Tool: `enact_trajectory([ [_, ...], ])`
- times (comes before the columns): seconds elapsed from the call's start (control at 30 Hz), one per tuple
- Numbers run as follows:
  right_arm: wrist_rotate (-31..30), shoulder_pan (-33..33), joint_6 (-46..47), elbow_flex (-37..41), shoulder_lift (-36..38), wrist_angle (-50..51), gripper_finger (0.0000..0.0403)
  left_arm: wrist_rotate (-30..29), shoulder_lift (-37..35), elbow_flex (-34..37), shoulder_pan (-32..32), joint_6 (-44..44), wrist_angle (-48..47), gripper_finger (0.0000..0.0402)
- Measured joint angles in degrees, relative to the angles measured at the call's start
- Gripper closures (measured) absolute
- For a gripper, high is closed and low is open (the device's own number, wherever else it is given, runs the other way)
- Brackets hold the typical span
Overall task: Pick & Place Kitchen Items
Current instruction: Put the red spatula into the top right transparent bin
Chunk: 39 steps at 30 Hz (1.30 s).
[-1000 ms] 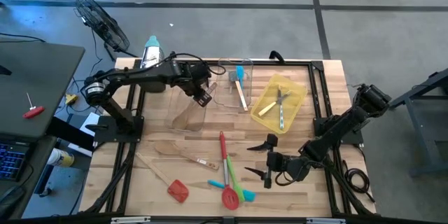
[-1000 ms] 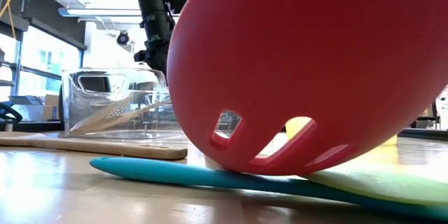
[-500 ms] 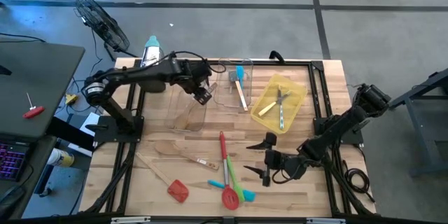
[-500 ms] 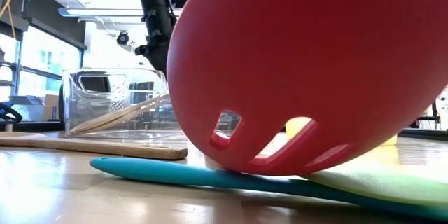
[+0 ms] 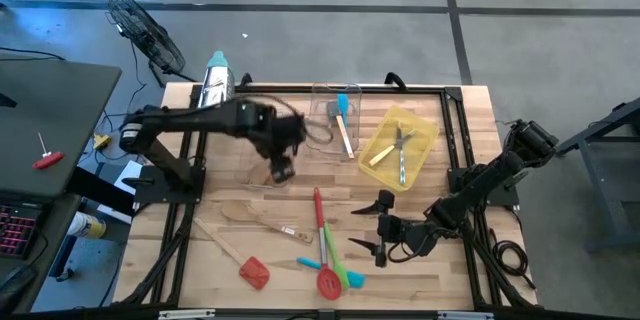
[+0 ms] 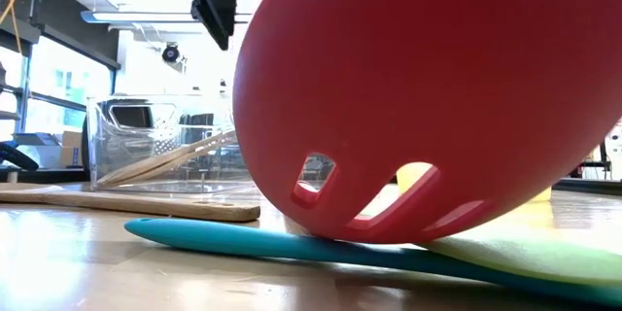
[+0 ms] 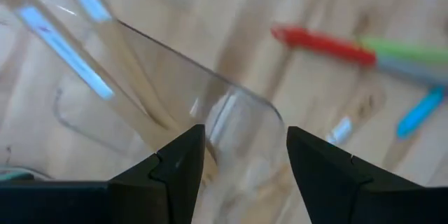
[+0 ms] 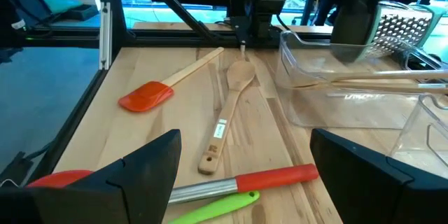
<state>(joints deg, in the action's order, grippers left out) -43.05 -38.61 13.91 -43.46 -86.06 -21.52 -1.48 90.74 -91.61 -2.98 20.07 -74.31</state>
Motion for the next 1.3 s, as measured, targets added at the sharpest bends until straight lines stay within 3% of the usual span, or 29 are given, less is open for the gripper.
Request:
enact_trajectory([
  [0.17, 0.17, 0.00, 0.28, 0.00, 0.00, 0.00, 0.0093, -0.02, -0.07, 0.75, 9.09, -0.33, -3.60, 0.0204],
  [0.43, 3.66, 0.00, 2.99, 0.00, 0.00, -0.04, 0.0093, -0.65, -0.04, 4.51, 21.73, 4.04, -1.31, 0.0203],
  [0.77, 13.13, 0.00, 5.79, 0.00, 0.00, -0.39, 0.0093, -3.78, -0.04, 11.44, 34.20, 23.21, -0.26, 0.0203],
  [0.97, 13.35, 0.64, 5.62, 0.00, 0.00, -0.57, 0.0093, -1.38, 0.00, 14.83, 38.17, 36.65, 1.42, 0.0203],
  [1.17, 13.39, 1.89, 5.60, 0.00, 0.00, -0.57, 0.0093, 0.70, 0.26, 17.01, 42.88, 30.92, 3.22, 0.0203],
  [1.3, 13.53, 2.39, 5.96, 0.00, -0.09, -0.57, 0.0093, -1.76, 0.26, 20.29, 45.73, 24.19, 8.27, 0.0203],
])
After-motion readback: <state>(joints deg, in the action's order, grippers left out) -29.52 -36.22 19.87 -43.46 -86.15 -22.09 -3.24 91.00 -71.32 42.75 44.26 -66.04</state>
